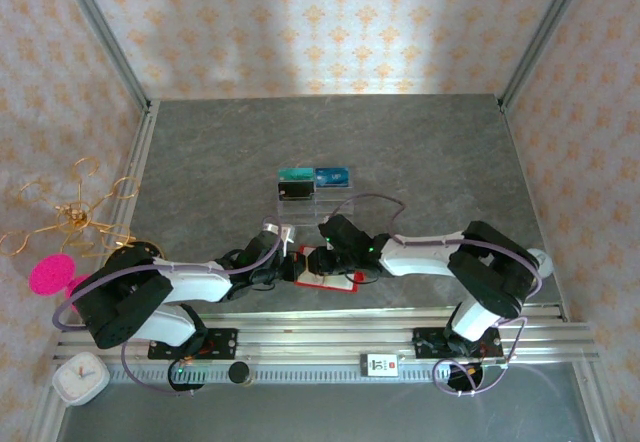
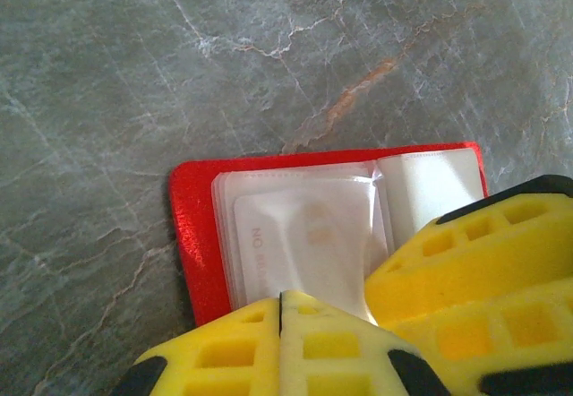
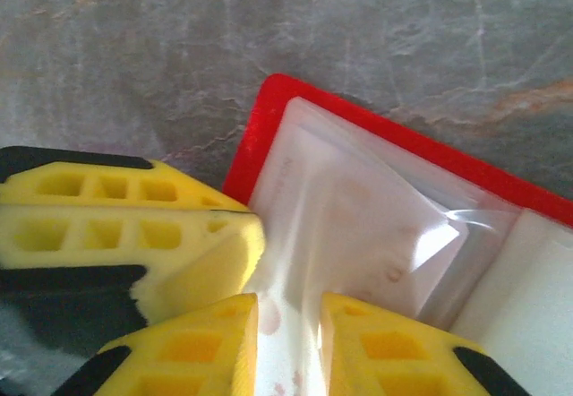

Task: Take the credit cards out of the card holder

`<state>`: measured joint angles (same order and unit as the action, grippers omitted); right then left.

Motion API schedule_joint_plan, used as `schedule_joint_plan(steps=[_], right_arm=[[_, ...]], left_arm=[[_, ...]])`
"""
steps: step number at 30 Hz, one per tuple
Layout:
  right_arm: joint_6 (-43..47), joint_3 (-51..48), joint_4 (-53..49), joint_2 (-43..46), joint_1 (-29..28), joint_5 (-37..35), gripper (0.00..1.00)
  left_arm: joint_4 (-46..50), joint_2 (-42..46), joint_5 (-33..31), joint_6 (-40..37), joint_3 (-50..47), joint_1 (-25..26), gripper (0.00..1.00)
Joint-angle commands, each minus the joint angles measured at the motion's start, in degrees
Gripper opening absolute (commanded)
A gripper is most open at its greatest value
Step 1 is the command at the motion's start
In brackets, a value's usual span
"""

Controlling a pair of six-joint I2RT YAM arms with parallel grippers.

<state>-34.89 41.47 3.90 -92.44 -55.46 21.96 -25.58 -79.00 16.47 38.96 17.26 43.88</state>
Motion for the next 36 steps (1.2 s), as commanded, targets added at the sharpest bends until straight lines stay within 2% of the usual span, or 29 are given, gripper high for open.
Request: schedule_joint_plan(steps=[1, 5, 10, 18, 28, 36], right_arm=[[0.02, 1.41, -4.45, -2.04, -0.56, -4.67, 0.25], [0.07, 1.68, -7.70, -3.74, -1.37, -10.53, 0.28], [-0.40, 1.10, -12.56, -1.79, -2.44, -18.13, 0.32], [-1.23, 0.37, -14.13, 1.23, -2.46, -20.41, 0.35], [-0.89, 0.95, -13.22, 2.02, -2.45, -19.35, 0.36], [2.48, 1.25, -11.19, 8.14, -2.39, -17.85, 0.36]], left_arm=[[0.82, -0.62, 0.72, -0.46, -1.08, 0.45, 0.00], [1.17, -0.81, 0.72, -0.46, -1.07, 0.47, 0.00], [1.58, -0.31, 0.25, -0.20, -1.61, 0.46, 0.00], [2.03, -0.06, 0.23, -0.08, -2.37, 0.41, 0.00], [2.08, 1.09, 0.50, 0.06, -2.93, 0.44, 0.01], [5.32, 10.68, 0.72, -0.03, -1.54, 0.46, 0.08]])
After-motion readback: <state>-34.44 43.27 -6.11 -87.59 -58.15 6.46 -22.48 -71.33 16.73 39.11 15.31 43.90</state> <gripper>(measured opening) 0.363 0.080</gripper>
